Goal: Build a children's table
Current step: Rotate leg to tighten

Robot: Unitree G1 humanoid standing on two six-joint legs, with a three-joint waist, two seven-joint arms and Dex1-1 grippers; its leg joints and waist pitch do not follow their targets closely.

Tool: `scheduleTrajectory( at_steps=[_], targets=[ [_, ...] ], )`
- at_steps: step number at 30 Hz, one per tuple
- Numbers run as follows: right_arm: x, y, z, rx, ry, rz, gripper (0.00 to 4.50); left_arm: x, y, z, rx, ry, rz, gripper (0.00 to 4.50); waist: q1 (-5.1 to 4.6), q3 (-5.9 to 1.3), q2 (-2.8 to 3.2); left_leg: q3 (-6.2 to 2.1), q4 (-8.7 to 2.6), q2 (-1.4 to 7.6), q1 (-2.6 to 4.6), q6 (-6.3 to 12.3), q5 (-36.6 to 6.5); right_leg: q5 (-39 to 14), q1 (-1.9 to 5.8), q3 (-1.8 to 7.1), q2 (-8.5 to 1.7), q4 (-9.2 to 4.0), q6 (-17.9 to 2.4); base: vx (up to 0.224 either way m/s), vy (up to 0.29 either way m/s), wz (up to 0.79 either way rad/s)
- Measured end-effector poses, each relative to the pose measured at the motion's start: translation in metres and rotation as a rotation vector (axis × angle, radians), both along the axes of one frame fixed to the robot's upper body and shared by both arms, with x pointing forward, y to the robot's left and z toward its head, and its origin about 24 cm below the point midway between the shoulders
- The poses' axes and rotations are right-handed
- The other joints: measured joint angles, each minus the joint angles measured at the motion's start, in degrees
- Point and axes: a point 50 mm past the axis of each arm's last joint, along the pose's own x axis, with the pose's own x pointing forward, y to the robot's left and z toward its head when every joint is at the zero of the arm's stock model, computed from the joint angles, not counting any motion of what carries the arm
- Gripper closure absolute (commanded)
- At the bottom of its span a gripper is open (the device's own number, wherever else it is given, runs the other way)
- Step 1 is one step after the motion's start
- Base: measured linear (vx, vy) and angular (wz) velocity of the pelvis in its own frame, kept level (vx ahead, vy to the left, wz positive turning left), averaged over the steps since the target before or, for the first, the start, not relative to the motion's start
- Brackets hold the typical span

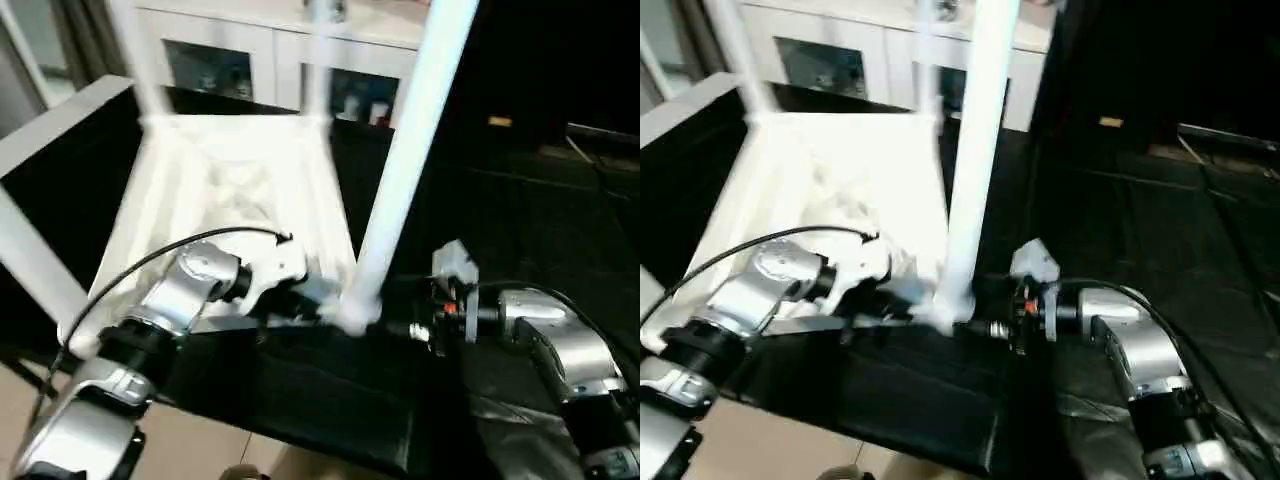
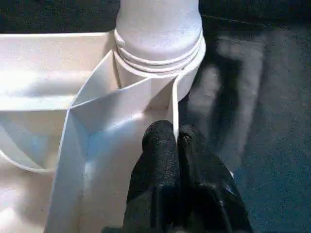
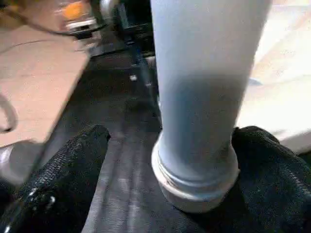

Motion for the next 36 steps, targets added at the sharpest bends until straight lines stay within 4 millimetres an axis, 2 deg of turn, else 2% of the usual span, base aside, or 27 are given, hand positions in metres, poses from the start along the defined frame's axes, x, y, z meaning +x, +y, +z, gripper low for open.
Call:
scheduleTrajectory(
  at_steps=[1, 4, 6, 14, 16, 18, 19, 25, 31, 36],
  targets=[
    [0.001, 0.0, 0.001, 0.003, 0.004, 0.02, 0.45, -0.001, 0.0, 0.0, 0.004, 0.002, -0.018, 4.5, 0.12, 0.0, 0.0, -0.02, 0.11, 0.02, -0.05, 0.06, -0.04, 0.0, 0.0, -0.02, 0.0, 0.02, 0.0, 0.0, 0.0, 0.0],
    [0.005, 0.001, 0.004, 0.003, 0.012, 0.05, 0.45, -0.003, -0.001, 0.001, 0.011, 0.005, -0.059, 4.5, 0.15, 0.0, -0.02, -0.02, 0.23, 0.03, -0.11, 0.1, -0.06, 0.01, 0.01, -0.02, -0.01, 0.05, -0.01, 0.0, 0.0, 0.0],
    [0.005, 0.002, 0.002, 0.002, 0.021, 0.061, 0.85, -0.004, -0.002, 0.001, 0.013, 0.006, -0.079, 4.5, 0.24, 0.0, -0.02, -0.01, 0.26, 0.04, -0.12, 0.11, -0.06, 0.0, 0.02, -0.01, -0.02, 0.07, -0.01, 0.0, 0.0, 0.0],
    [0.006, 0.005, 0.0, -0.002, 0.067, 0.128, 1.32, -0.008, -0.006, 0.001, 0.018, 0.008, -0.136, 4.5, 0.16, 0.0, -0.02, -0.01, 0.29, 0.05, -0.14, 0.11, -0.07, 0.0, 0.01, -0.03, -0.02, 0.1, 0.0, 0.0, 0.0, 0.0],
    [0.007, 0.005, -0.002, -0.002, 0.079, 0.134, 1.6, -0.008, -0.006, 0.001, 0.019, 0.007, -0.14, 4.5, 0.16, -0.01, -0.02, -0.01, 0.3, 0.06, -0.14, 0.11, -0.06, 0.0, 0.01, -0.03, -0.02, 0.1, 0.0, 0.0, 0.0, 0.0],
    [0.006, 0.004, -0.003, -0.002, 0.093, 0.14, 1.67, -0.008, -0.006, 0.001, 0.02, 0.005, -0.141, 4.5, 0.15, 0.0, -0.02, -0.01, 0.3, 0.06, -0.14, 0.11, -0.07, 0.0, 0.01, -0.04, -0.02, 0.1, 0.0, 0.0, 0.0, 0.0],
    [0.005, 0.005, -0.004, -0.004, 0.101, 0.149, 1.88, -0.008, -0.006, 0.001, 0.02, 0.003, -0.142, 4.5, 0.13, 0.0, -0.02, -0.01, 0.3, 0.06, -0.15, 0.11, -0.07, 0.0, 0.01, -0.04, -0.02, 0.1, 0.0, 0.0, 0.0, 0.0],
    [0.007, 0.006, -0.002, -0.008, 0.098, 0.164, 2.29, -0.008, -0.005, 0.001, 0.021, 0.003, -0.144, 4.5, 0.1, 0.0, -0.02, -0.01, 0.32, 0.09, -0.15, 0.11, -0.07, 0.0, 0.0, -0.06, -0.01, 0.14, 0.0, 0.0, 0.0, 0.0],
    [0.006, 0.007, -0.003, -0.006, 0.09, 0.143, 2.41, -0.007, -0.007, 0.0, 0.016, 0.027, -0.107, 4.5, 0.07, -0.01, -0.02, -0.01, 0.36, 0.1, -0.1, 0.11, -0.07, 0.01, 0.02, -0.06, -0.01, 0.19, 0.0, 0.0, 0.0, 0.0],
    [0.003, 0.01, -0.009, 0.017, 0.074, -0.027, 2.46, -0.001, -0.01, -0.003, -0.004, 0.06, 0.038, 4.5, -0.32, -0.04, 0.02, 0.0, 0.4, 0.11, 0.27, 0.02, 0.03, 0.15, 0.27, -0.02, -0.01, 0.22, -0.04, 0.0, 0.0, 0.0]
  ],
)
